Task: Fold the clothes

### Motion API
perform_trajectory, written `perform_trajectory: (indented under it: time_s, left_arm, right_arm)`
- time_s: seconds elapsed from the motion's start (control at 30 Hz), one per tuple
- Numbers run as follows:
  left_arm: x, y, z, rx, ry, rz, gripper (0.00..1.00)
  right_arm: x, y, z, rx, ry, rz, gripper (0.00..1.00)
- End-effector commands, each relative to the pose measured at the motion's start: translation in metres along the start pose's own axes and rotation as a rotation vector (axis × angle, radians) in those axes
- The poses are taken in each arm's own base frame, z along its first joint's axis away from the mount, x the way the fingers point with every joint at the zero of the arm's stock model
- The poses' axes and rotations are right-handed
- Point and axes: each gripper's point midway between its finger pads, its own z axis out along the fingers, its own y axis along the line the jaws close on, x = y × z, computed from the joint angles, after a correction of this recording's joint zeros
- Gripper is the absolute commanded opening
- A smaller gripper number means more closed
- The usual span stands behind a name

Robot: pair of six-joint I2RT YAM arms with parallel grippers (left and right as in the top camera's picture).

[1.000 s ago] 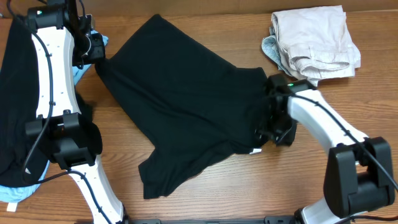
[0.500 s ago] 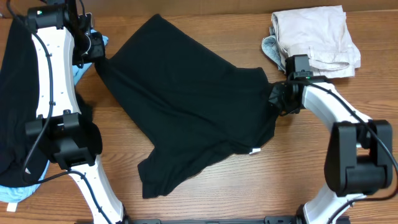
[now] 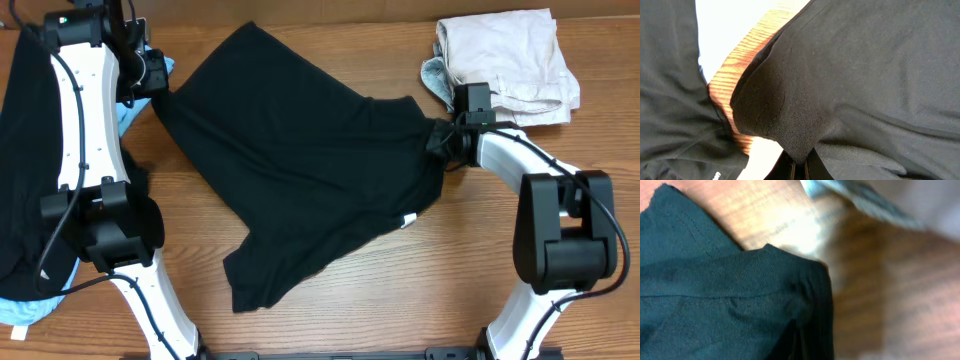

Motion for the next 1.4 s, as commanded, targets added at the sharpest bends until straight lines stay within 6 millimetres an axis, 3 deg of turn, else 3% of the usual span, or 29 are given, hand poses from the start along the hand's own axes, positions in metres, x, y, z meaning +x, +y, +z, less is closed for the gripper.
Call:
perform_trajectory:
  time_s: [0.0,0.23,0.37,0.47,0.67,0.8,0.93,1.2,1.37]
  left_arm:
    - [-0.002,0.019,-0.010,-0.024,-0.017,-0.096,0.04]
    - [0.025,0.034,0.011,-0.038,0.096,-0.146,0.04]
    - [0.064,0.040,0.051,-0.076,0.233,-0.206,0.04]
    - [0.087,0.047,0.080,-0.111,0.288,-0.238,0.04]
    - [0.127,0.061,0.126,-0.124,0.343,-0.326,0.04]
    - [0.142,0.067,0.140,-0.114,0.361,-0.349,0.04]
    - [0.145,0.067,0.143,-0.112,0.364,-0.351,0.04]
    - [0.141,0.040,0.145,0.002,0.367,-0.349,0.04]
    - [0.142,0.012,0.145,0.068,0.383,-0.320,0.04]
  right_arm:
    - [0.009,-0.005,0.030,0.009,0.045,-0.063,0.04]
    - [-0.032,0.014,0.038,-0.042,-0.075,-0.119,0.04]
    - [-0.051,0.026,0.042,-0.081,-0.123,-0.127,0.04]
    - [-0.046,0.040,0.045,-0.115,-0.107,-0.146,0.04]
    - [-0.013,0.081,0.047,-0.114,-0.066,-0.261,0.04]
    - [-0.003,0.101,0.053,-0.073,-0.104,-0.319,0.04]
    - [-0.008,0.110,0.057,-0.084,-0.148,-0.328,0.04]
    - [-0.076,0.102,0.045,-0.106,-0.347,-0.321,0.07]
    - [-0.128,0.082,0.027,-0.085,-0.434,-0.271,0.08]
